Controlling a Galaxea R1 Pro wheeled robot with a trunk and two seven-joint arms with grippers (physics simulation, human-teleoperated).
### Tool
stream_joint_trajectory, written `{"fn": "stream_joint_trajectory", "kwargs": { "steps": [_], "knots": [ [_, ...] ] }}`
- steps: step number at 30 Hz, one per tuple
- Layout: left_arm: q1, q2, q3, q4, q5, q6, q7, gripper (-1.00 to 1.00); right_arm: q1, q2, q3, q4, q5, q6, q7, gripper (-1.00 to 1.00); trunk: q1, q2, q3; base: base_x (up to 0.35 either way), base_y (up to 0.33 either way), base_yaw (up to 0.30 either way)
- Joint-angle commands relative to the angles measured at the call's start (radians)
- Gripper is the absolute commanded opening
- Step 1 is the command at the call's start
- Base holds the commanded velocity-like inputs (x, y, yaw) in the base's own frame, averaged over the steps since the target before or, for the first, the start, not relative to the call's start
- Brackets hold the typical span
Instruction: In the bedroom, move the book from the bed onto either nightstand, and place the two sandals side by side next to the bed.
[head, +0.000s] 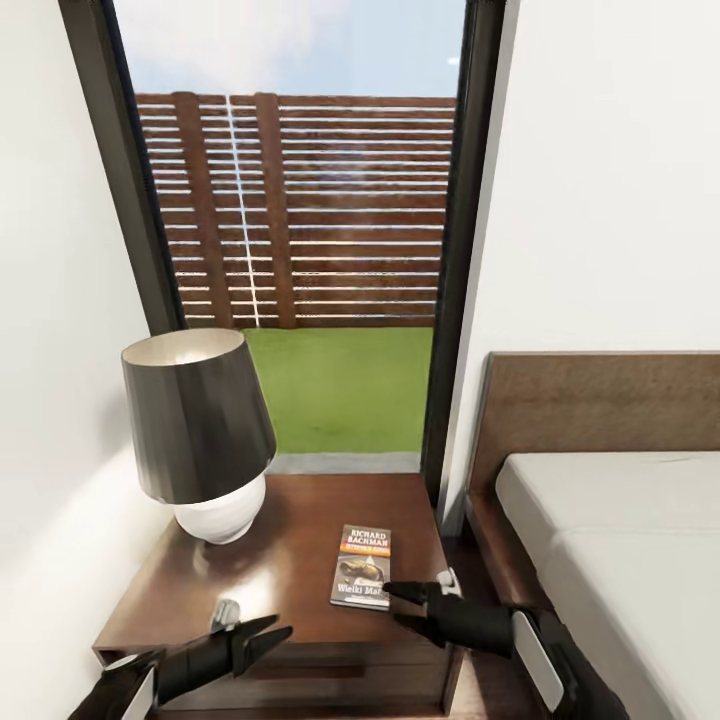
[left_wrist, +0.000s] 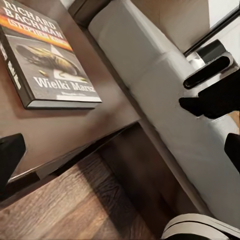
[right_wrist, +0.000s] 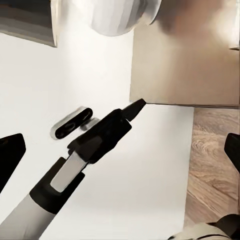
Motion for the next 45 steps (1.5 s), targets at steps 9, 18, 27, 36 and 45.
{"fn": "stream_joint_trajectory", "kwargs": {
  "steps": [9, 18, 27, 36, 45],
  "knots": [
    [0.000, -0.001, 0.000, 0.000, 0.001, 0.004, 0.133, 1.00, 0.006, -0.253, -0.002, -0.052, 0.148, -0.029, 0.013, 1.00, -0.016, 0.028, 0.012, 0.000, 0.000, 0.000],
    [0.000, 0.005, 0.002, -0.001, 0.002, 0.009, 0.126, 1.00, 0.009, -0.306, -0.004, -0.049, 0.160, -0.033, 0.016, 1.00, -0.031, 0.056, 0.024, 0.000, 0.000, 0.000],
    [0.000, 0.020, 0.004, -0.004, 0.003, 0.014, 0.102, 1.00, 0.011, -0.352, -0.005, -0.048, 0.159, -0.032, 0.018, 1.00, -0.046, 0.084, 0.037, 0.000, 0.000, 0.000],
    [0.000, 0.017, 0.002, -0.003, 0.002, 0.014, 0.102, 1.00, 0.011, -0.354, -0.005, -0.050, 0.159, -0.032, 0.018, 1.00, -0.081, 0.147, 0.065, 0.000, 0.000, 0.000],
    [0.000, 0.018, 0.002, -0.001, 0.002, 0.014, 0.102, 1.00, 0.011, -0.354, -0.004, -0.049, 0.166, -0.033, 0.016, 1.00, -0.115, 0.210, 0.093, 0.000, 0.000, 0.000]
  ]
}}
